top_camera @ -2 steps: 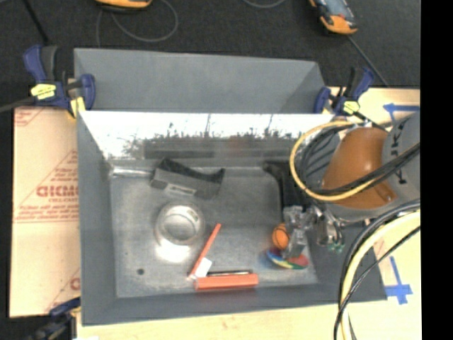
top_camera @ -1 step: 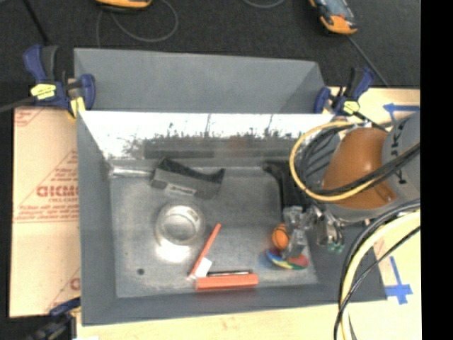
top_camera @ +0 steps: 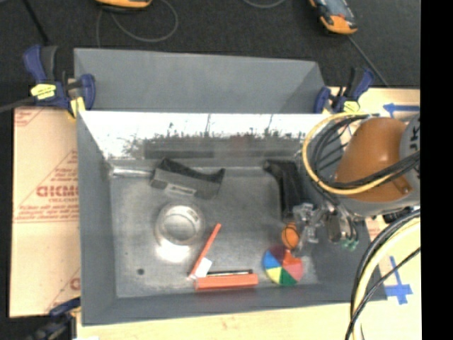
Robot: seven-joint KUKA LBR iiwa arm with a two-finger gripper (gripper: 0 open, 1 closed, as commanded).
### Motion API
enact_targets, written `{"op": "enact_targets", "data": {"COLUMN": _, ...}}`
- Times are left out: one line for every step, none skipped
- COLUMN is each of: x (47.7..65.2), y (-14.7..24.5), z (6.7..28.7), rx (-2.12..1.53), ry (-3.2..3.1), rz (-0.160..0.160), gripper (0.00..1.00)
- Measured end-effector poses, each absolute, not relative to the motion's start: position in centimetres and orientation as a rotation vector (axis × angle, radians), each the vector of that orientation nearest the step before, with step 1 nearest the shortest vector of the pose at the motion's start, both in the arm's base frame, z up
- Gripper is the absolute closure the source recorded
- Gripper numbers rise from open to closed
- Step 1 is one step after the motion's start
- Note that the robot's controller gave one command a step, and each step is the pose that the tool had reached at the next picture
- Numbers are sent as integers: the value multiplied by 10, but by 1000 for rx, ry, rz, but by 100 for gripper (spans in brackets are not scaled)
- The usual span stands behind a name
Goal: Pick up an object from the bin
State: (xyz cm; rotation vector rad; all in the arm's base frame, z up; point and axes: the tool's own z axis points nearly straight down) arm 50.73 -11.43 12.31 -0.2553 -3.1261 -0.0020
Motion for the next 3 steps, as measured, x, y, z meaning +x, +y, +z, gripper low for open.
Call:
{"op": "enact_targets", "data": {"x": 517, "y": -114, "z": 161, "rx": -63, "ry": -3145, "rz": 3, "gripper": 100}}
{"op": "enact_targets", "data": {"x": 529, "y": -124, "z": 172, "rx": -98, "ry": -3145, "rz": 1, "gripper": 100}}
{"op": "enact_targets", "data": {"x": 528, "y": -123, "z": 203, "rx": -65, "ry": -3142, "rz": 2, "gripper": 100}}
